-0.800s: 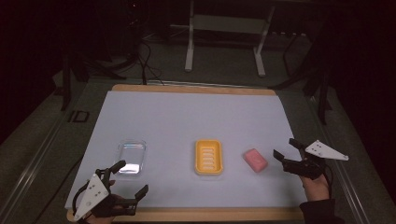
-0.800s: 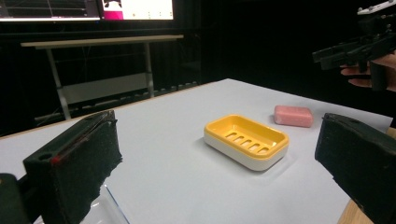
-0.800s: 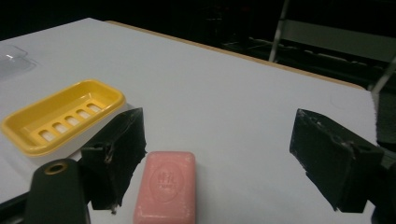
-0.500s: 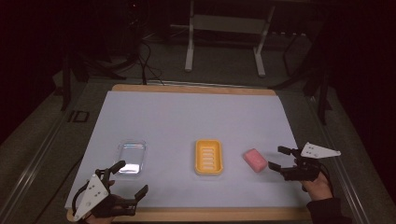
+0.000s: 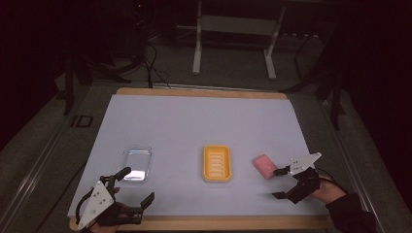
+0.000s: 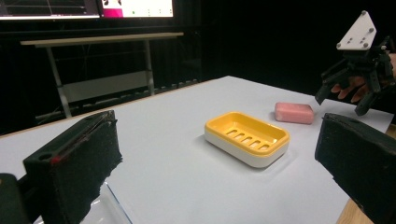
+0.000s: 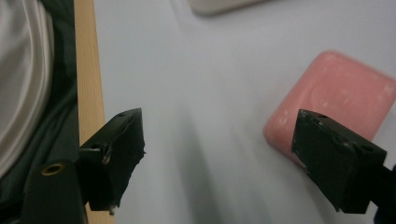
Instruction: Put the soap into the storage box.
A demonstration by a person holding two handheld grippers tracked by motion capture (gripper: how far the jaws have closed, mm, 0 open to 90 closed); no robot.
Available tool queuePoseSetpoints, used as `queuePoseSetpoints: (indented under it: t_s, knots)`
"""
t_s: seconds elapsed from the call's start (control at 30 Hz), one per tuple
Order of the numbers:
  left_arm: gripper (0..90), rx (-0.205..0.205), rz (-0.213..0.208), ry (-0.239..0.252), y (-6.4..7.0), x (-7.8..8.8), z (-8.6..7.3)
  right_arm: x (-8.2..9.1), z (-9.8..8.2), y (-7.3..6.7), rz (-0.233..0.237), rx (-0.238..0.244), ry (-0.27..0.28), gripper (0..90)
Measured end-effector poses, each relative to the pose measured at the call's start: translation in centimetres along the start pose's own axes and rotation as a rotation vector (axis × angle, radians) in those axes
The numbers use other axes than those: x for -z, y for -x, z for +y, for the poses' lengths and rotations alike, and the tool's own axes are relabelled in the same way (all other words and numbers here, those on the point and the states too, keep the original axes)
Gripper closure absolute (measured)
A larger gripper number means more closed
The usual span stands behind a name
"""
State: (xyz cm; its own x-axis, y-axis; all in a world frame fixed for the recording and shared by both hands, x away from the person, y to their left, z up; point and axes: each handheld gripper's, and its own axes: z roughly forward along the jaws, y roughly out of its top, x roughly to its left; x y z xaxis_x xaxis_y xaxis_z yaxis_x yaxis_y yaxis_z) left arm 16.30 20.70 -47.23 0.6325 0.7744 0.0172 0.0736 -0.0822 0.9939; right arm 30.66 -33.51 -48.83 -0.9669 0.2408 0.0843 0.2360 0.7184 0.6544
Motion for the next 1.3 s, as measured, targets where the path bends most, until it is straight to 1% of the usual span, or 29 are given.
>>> queuePoseSetpoints:
  t_s: [0.1,0.27,0.3,0.33,0.37,0.4,0.43,0.47,0.53,0.57,0.6,0.63,0.67,0.73,0.8,0.97,1.03,1.07,1.1,1.13,1.17,1.2,1.27,1.3]
  knots:
    - [0.3,-0.001,-0.001,-0.001,0.0,0.0,0.0,0.1,0.7,-0.1,-0.011,0.037,-0.096,16.7]
    - [0.2,-0.001,-0.001,-0.003,0.0,0.0,0.0,0.3,1.8,-0.3,0.021,0.043,-0.239,16.4]
    - [0.3,-0.001,-0.001,-0.003,0.0,0.0,0.0,0.3,1.8,-0.3,0.021,0.043,-0.239,16.4]
    - [0.3,-0.003,-0.001,-0.004,0.0,-0.1,0.0,0.3,2.1,-0.3,0.038,0.026,-0.304,16.4]
    - [0.3,-0.003,-0.002,-0.004,0.0,-0.1,0.0,0.4,2.2,-0.3,0.038,0.016,-0.330,16.4]
    - [0.3,-0.003,-0.001,-0.004,0.0,-0.1,0.0,0.4,2.2,-0.3,0.040,0.019,-0.351,16.4]
    - [0.3,-0.003,-0.001,-0.004,0.0,-0.1,0.0,0.4,2.2,-0.3,0.040,0.019,-0.351,16.4]
    - [0.3,-0.002,-0.001,-0.005,0.0,0.0,0.0,0.4,2.4,-0.4,0.046,-0.006,-0.398,16.4]
    - [0.3,-0.003,-0.001,-0.005,0.0,-0.1,0.0,0.4,2.6,-0.5,0.047,-0.033,-0.442,16.4]
    - [0.3,-0.003,-0.001,-0.005,0.0,-0.1,0.0,0.4,2.6,-0.5,0.047,-0.033,-0.442,16.4]
    - [0.3,-0.003,-0.001,-0.005,0.0,-0.1,0.0,0.4,2.7,-0.5,0.054,-0.048,-0.468,16.4]
    - [0.3,-0.003,-0.002,-0.005,0.0,-0.1,0.0,0.4,2.8,-0.6,0.052,-0.070,-0.506,16.5]
    - [0.3,-0.003,-0.002,-0.007,0.0,-0.1,0.0,0.4,2.9,-0.6,0.056,-0.076,-0.527,16.4]
    - [0.3,-0.003,-0.003,-0.006,0.0,-0.1,0.0,0.4,3.1,-0.6,0.059,-0.105,-0.555,16.5]
    - [0.3,-0.007,-0.004,-0.011,0.1,-0.1,0.0,0.5,3.3,-0.7,0.053,-0.136,-0.584,16.5]
    - [0.3,-0.008,-0.003,-0.013,0.1,-0.1,0.0,0.6,3.4,-0.5,0.034,-0.241,-0.647,15.9]
    - [0.3,-0.006,-0.004,-0.012,0.1,-0.1,0.0,0.6,3.4,-0.4,0.031,-0.280,-0.664,16.1]
    - [0.3,-0.006,-0.004,-0.012,0.1,-0.1,0.0,0.6,3.3,-0.3,0.032,-0.311,-0.670,17.1]
    - [0.3,-0.007,-0.005,-0.014,0.1,-0.1,0.0,0.6,3.2,-0.1,0.024,-0.357,-0.682,17.8]
    - [0.3,-0.007,-0.006,-0.015,0.1,-0.1,0.0,0.7,3.2,0.0,0.013,-0.382,-0.692,17.7]
    - [0.3,-0.007,-0.006,-0.015,0.1,-0.1,0.0,0.7,3.2,0.0,0.013,-0.382,-0.692,17.7]
    - [0.3,-0.008,-0.007,-0.016,0.1,-0.2,0.0,0.8,3.1,0.2,-0.004,-0.435,-0.699,17.7]
    - [0.3,-0.008,-0.007,-0.015,0.1,-0.2,0.0,1.1,3.1,0.5,-0.015,-0.487,-0.693,17.9]
    - [0.3,-0.007,-0.007,-0.016,0.1,-0.2,0.0,1.2,3.1,0.6,-0.013,-0.512,-0.689,18.2]
